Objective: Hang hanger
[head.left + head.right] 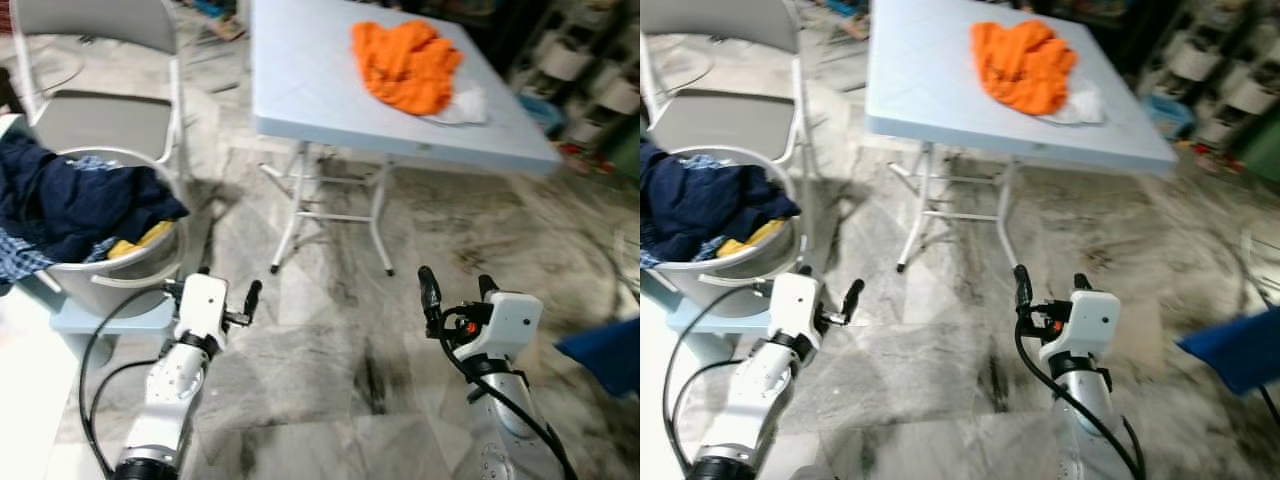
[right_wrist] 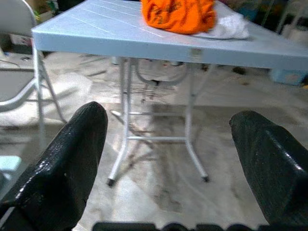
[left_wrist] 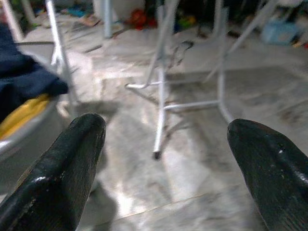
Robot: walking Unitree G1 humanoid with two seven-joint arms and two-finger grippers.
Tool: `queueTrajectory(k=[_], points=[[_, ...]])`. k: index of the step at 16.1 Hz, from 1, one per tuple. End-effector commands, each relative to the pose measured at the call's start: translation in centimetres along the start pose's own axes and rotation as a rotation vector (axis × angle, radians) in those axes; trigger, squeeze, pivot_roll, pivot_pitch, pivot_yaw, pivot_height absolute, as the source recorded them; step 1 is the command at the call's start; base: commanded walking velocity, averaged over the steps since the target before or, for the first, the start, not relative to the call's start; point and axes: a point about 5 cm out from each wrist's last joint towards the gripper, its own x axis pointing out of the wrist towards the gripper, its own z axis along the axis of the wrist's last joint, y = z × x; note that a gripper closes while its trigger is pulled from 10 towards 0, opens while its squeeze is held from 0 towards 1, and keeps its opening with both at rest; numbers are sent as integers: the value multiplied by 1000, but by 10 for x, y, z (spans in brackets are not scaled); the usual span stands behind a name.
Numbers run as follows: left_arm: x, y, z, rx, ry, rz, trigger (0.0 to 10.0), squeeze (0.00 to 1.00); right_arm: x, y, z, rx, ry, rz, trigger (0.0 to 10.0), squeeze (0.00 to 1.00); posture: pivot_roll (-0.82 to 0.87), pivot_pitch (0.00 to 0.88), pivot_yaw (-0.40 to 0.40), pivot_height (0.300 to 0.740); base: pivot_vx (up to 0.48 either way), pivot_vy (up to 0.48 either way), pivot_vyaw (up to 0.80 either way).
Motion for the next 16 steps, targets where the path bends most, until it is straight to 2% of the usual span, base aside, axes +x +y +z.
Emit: queueTrajectory(k=[1, 3, 5, 6, 7, 9, 13, 16], points=[[8, -6, 8, 5, -12, -57, 10000, 0, -1, -9, -1, -10, -8, -47, 10000, 0, 343, 152, -199, 740, 431, 0, 0], [18, -11, 17, 24, -26, -116, 10000, 0, -2, -11, -2, 3, -22, -84, 10000, 0, 325, 138, -151, 740, 431, 0, 0], [32, -19, 28, 35, -35, -193, 10000, 0, -9, -16, -4, 16, -39, -154, 10000, 0, 278, 119, -65, 740, 424, 0, 0], [40, -26, 34, 48, -36, -246, 10000, 0, -15, -19, -7, 22, -45, -210, 10000, 0, 247, 110, -22, 740, 277, 0, 0], [45, -32, 37, 54, -37, -287, 10000, 0, -19, -20, -8, 27, -51, -241, 10000, 0, 247, 110, -22, 740, 0, 0, 0], [50, -48, 39, 65, -38, -356, 10000, 0, -26, -26, -10, 27, -61, -295, 10000, 0, 180, 86, 46, 740, 0, 0, 0], [57, -69, 38, 60, -23, -434, 10000, 0, -35, -38, -7, 25, -88, -381, 10000, 0, 119, 66, 72, 740, 0, 0, 0], [61, -77, 37, 60, -2, -463, 10000, 0, -41, -47, -8, 26, -99, -448, 10000, 0, 90, 53, 82, 740, 0, 0, 0]])
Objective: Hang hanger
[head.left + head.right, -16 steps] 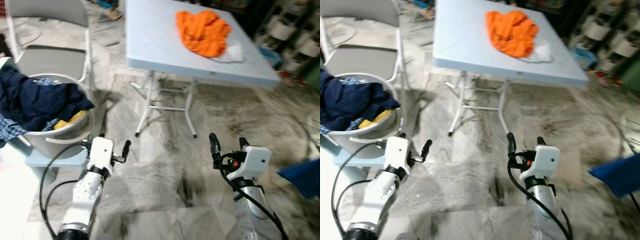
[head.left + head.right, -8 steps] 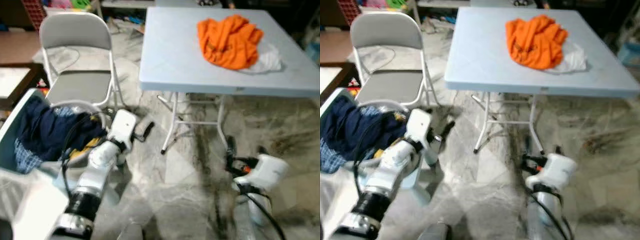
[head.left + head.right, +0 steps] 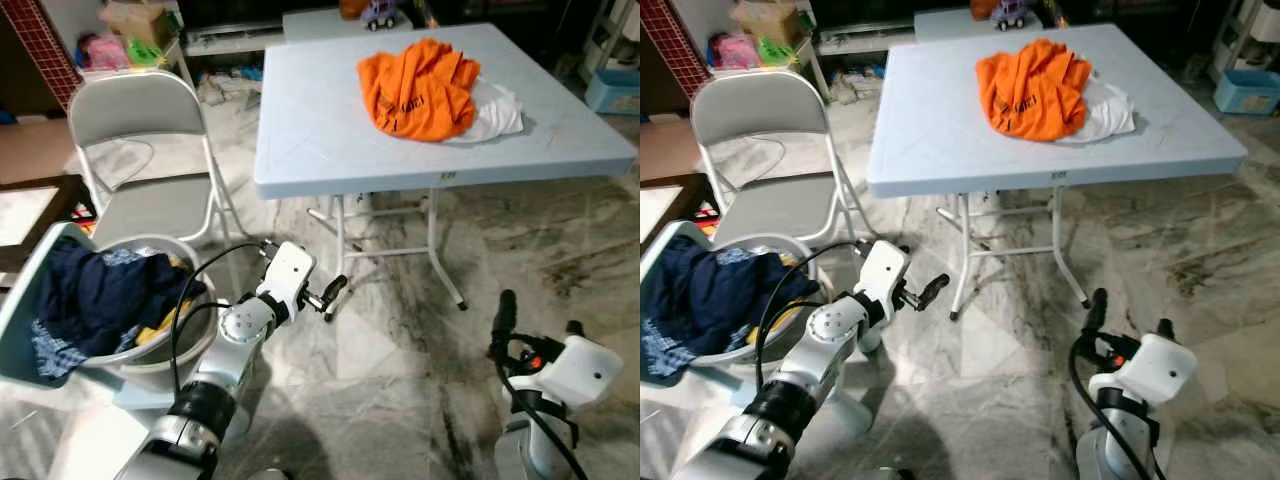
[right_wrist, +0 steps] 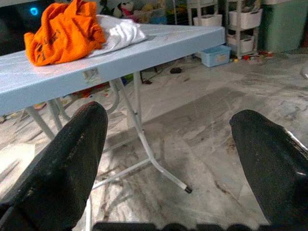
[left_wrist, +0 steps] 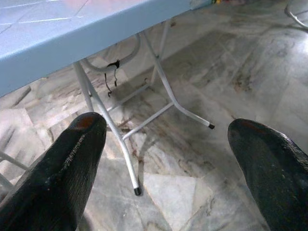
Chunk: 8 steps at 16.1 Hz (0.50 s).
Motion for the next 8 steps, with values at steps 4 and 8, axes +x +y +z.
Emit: queueTrajectory(k=[4, 8], points=[[6, -7, -2, -1, 9, -3, 10000, 0, -2, -4, 1, -7, 5, -18, 10000, 0, 76, 39, 38, 740, 0, 0, 0], [-3, -2, -14, -53, -2, 87, 10000, 0, 2, 0, -5, -21, 41, 48, 10000, 0, 124, 32, -54, 740, 0, 0, 0]])
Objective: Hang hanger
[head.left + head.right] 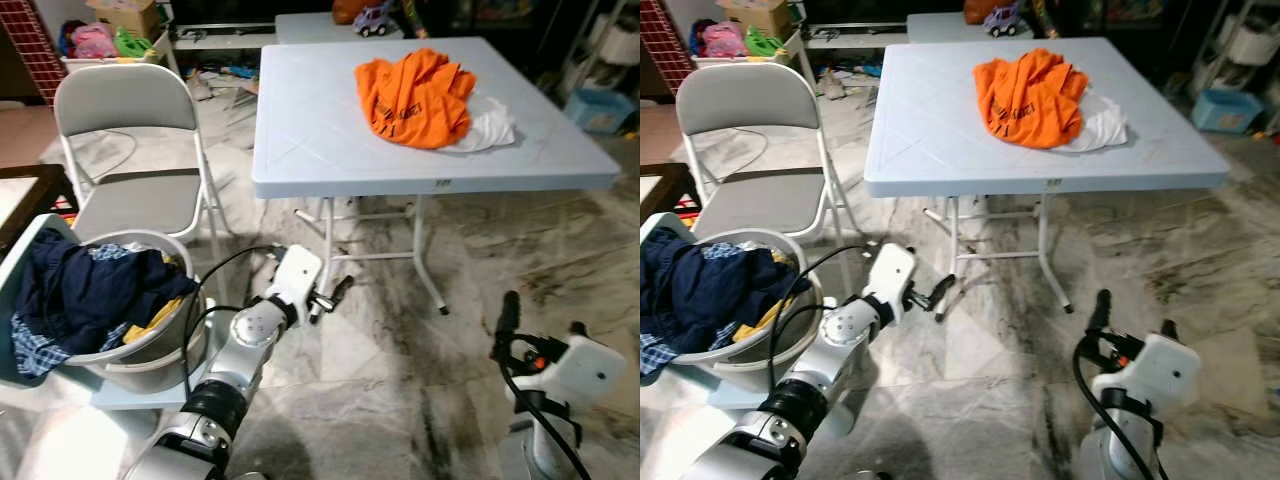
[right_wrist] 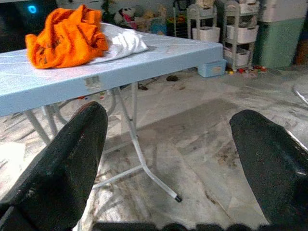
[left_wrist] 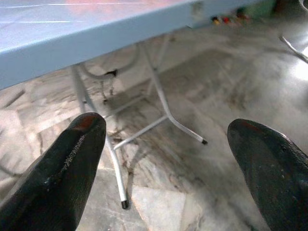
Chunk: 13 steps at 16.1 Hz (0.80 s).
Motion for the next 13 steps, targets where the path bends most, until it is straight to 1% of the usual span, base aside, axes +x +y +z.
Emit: queueTrajectory(k=[1, 2, 4, 5, 6, 7, 8, 9, 10, 11, 12, 13], points=[[-8, 13, -5, -35, -11, 73, 10000, 0, 1, 2, -3, -13, 21, 26, 10000, 0, 122, 34, -64, 740, 0, 0, 0], [-21, 22, -10, -41, -33, 97, 10000, 0, 2, 2, 1, -15, 16, 28, 10000, 0, 121, 39, -78, 740, 0, 0, 0], [-34, 26, -17, -12, -37, 90, 10000, 0, 1, -2, 2, -18, 15, 20, 10000, 0, 125, 42, -82, 740, 0, 0, 0], [-43, 30, -23, 2, -30, 97, 10000, 0, -2, -6, 2, -27, 16, 7, 10000, 0, 127, 45, -86, 740, 0, 0, 0], [-69, 44, -42, 48, 15, 163, 10000, 0, -20, -24, 3, -54, 34, -34, 10000, 0, 128, 54, -91, 740, 0, 0, 0], [-76, 47, -48, 69, 33, 188, 10000, 0, -28, -29, 2, -60, 49, -38, 10000, 0, 126, 56, -92, 740, 0, 0, 0], [-93, 49, -64, 98, 80, 229, 10000, 0, -41, -40, -2, -93, 91, -39, 10000, 0, 125, 62, -98, 740, 0, 0, 0], [-94, 50, -66, 105, 86, 236, 10000, 0, -41, -42, -3, -95, 96, -39, 10000, 0, 125, 62, -98, 740, 0, 0, 0], [-95, 46, -75, 101, 117, 238, 10000, 0, -39, -42, -4, -101, 102, -31, 10000, 0, 125, 69, -108, 740, 0, 0, 0], [-94, 45, -77, 98, 123, 235, 10000, 0, -37, -41, -3, -101, 100, -29, 10000, 0, 129, 71, -111, 740, 0, 0, 0], [-90, 37, -80, 76, 128, 217, 10000, 0, -28, -34, 0, -93, 81, -10, 10000, 0, 130, 73, -113, 740, 0, 0, 0], [-87, 32, -81, 59, 125, 212, 10000, 0, -23, -29, 4, -86, 70, 3, 10000, 0, 135, 74, -117, 740, 0, 0, 0]])
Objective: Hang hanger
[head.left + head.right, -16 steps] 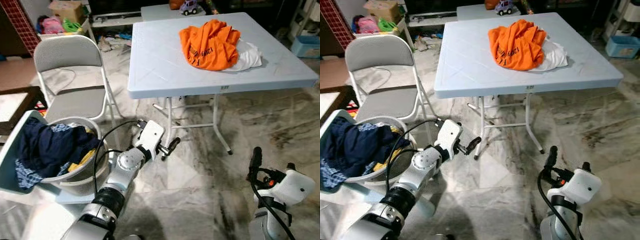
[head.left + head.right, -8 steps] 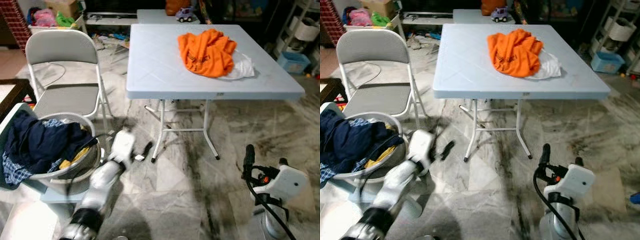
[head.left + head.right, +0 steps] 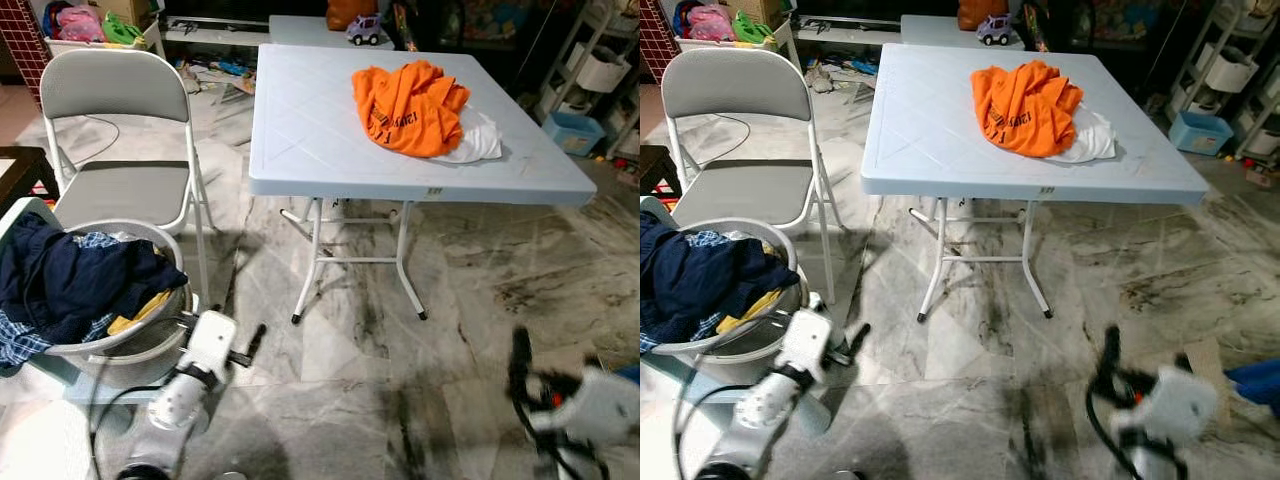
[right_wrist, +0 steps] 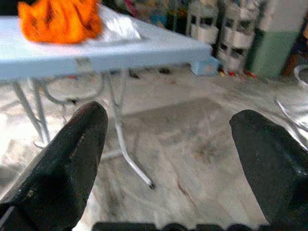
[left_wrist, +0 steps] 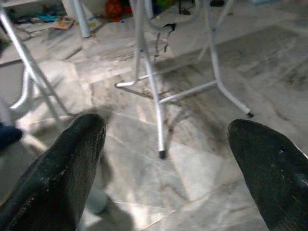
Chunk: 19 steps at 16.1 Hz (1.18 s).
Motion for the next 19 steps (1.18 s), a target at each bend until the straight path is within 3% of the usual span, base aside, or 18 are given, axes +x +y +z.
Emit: queueTrajectory(k=[1, 5, 11, 19], points=[[5, 3, 6, 14, -16, 2, 10000, 0, 1, -1, 2, 1, 6, 4, 10000, 0, 140, 79, -120, 740, 0, 0, 0], [7, 5, 8, 0, -30, -2, 10000, 0, 1, 4, -1, 3, 23, 30, 10000, 0, 153, 90, -132, 740, 0, 0, -706], [-1, 18, -13, -48, 52, 41, 10000, 0, 9, 12, 1, -20, 28, 95, 10000, 0, 177, 107, -159, 740, 0, 0, 133], [3, 14, -16, -57, 92, 20, 10000, 0, 10, 16, 1, -7, 27, 103, 10000, 0, 177, 109, -150, 740, 249, 0, 100]])
